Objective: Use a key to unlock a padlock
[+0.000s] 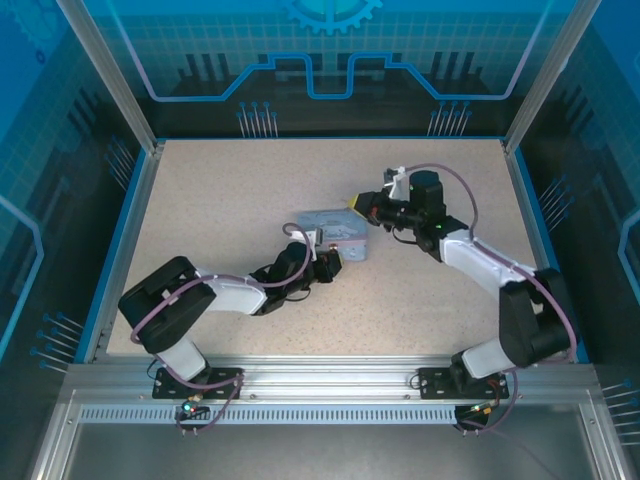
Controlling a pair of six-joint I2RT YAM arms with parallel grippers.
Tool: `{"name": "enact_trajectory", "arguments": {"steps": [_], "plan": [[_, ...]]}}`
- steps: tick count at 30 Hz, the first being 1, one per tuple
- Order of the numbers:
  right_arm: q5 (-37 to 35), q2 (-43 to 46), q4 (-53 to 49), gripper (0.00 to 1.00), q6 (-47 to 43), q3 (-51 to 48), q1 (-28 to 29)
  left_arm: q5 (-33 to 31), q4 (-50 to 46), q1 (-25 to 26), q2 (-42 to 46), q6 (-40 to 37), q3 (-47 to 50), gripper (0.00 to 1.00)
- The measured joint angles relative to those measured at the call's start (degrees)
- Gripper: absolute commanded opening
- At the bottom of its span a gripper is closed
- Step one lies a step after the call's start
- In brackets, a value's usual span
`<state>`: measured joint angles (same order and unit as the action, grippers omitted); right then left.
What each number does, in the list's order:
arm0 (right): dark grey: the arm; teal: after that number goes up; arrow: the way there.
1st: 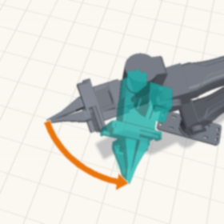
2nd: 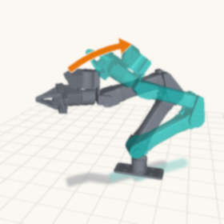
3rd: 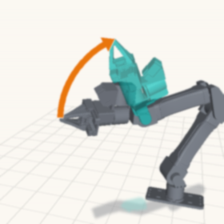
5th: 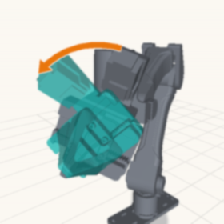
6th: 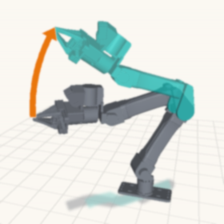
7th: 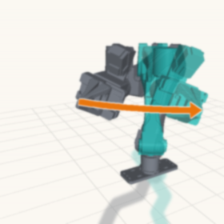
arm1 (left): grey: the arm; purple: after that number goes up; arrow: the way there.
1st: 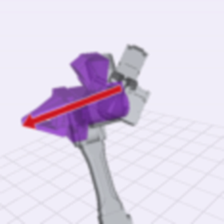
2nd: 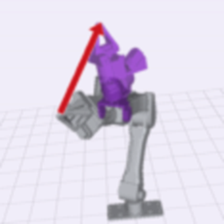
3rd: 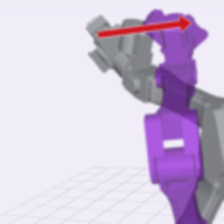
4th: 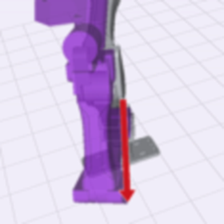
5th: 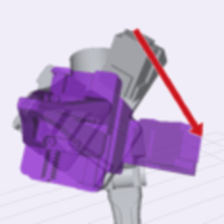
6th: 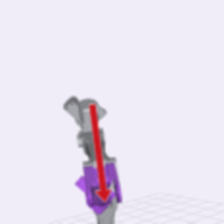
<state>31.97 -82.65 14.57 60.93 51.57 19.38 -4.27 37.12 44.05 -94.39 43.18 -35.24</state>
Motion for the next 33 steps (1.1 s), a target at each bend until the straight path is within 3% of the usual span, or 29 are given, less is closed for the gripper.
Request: {"name": "enact_trajectory", "arguments": {"steps": [4,8,16,28,33], "plan": [[-0.07,6.80,-0.59,0.00,-1.27,-6.19,-0.07,1.36,-4.81,-0.02,0.22,0.33,-1.97,0.00],[-0.31,8.15,-0.68,0.00,-1.42,-11.72,-0.63,2.49,-6.49,-0.02,0.20,0.46,-2.21,0.00],[-0.55,4.35,-0.39,0.00,-1.44,-13.33,-1.07,3.85,-5.86,-0.02,-0.68,0.42,-2.19,0.00],[-2.25,-4.83,1.44,0.00,-1.22,-12.28,-1.05,6.10,4.02,-1.14,-6.58,0.44,1.33,0.00],[-3.10,-7.76,3.15,0.00,-0.52,-11.65,-0.55,6.73,8.46,-1.64,-8.41,0.50,2.58,0.08]]}}
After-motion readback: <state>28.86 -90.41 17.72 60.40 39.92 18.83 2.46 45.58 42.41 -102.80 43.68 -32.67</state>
